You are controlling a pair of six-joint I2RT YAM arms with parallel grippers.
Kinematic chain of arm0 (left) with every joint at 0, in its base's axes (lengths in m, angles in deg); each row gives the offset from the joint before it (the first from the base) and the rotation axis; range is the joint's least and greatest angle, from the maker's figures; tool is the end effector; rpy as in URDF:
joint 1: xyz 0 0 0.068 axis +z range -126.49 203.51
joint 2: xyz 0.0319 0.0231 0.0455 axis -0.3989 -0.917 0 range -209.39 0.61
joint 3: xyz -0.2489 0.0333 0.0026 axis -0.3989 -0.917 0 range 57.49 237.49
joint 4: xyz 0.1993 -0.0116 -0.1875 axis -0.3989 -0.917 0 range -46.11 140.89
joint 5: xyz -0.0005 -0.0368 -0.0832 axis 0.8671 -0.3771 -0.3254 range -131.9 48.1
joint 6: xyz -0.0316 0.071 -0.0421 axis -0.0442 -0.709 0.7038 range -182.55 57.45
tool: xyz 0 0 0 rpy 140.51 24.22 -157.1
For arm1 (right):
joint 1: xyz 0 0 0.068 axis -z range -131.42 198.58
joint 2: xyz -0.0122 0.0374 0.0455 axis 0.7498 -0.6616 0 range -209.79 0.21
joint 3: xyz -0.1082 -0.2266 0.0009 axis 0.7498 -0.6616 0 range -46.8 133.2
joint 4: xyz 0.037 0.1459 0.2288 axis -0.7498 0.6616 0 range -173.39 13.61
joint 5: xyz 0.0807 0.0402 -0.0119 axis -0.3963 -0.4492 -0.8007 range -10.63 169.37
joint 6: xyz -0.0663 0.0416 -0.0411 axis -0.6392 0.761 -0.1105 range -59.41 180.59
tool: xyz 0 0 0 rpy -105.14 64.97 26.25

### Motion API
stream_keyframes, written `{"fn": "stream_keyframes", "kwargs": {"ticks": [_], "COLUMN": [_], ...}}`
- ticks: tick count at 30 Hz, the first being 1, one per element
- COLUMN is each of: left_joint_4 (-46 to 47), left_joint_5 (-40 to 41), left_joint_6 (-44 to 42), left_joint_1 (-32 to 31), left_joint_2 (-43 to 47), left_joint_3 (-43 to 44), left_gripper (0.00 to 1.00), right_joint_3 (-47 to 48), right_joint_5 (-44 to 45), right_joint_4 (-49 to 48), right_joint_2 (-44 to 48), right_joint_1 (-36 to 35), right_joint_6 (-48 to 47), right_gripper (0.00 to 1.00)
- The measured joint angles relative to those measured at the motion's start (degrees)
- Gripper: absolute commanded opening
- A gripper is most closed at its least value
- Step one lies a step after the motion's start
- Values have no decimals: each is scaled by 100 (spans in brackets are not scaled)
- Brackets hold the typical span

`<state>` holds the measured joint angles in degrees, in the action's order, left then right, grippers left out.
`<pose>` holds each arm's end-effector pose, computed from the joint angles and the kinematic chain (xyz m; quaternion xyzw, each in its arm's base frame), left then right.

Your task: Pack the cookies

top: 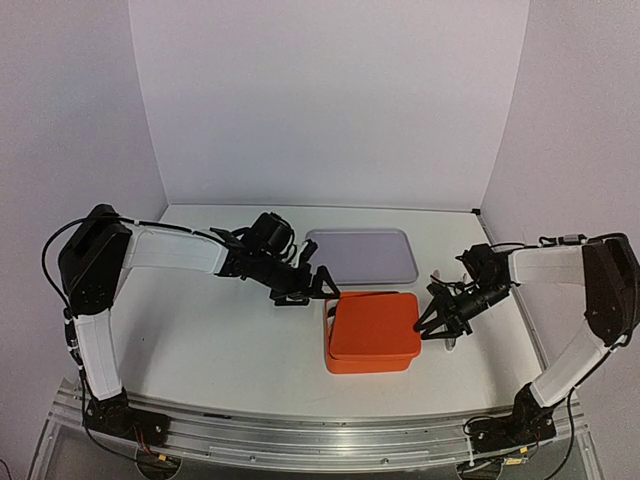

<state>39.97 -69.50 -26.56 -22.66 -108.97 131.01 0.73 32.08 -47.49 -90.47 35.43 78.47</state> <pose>0.2807 -0.3448 0.1326 0.1673 0.8922 -0.4013 0.1226 0.2561 0.1191 0.0972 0.0006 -0.9127 -0.4080 0.0226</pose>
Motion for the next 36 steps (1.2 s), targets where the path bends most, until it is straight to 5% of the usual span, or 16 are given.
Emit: {"fn": "stream_keyframes", "kwargs": {"ticks": [25,36], "left_joint_4": [1,-4], "left_joint_5": [-97,-124], "left_joint_6": [162,179], "left_joint_1": [-187,-217], "left_joint_2": [-326,-334], "left_joint_3": [106,151], "left_gripper": [99,83], "right_joint_3": [193,668], "right_joint_5": [204,356], "right_joint_4": [-392,-570], "right_joint_2": [-390,-640], "right_joint_1": [0,-174], "right_joint_6": [274,494], "right_gripper": [23,21]}}
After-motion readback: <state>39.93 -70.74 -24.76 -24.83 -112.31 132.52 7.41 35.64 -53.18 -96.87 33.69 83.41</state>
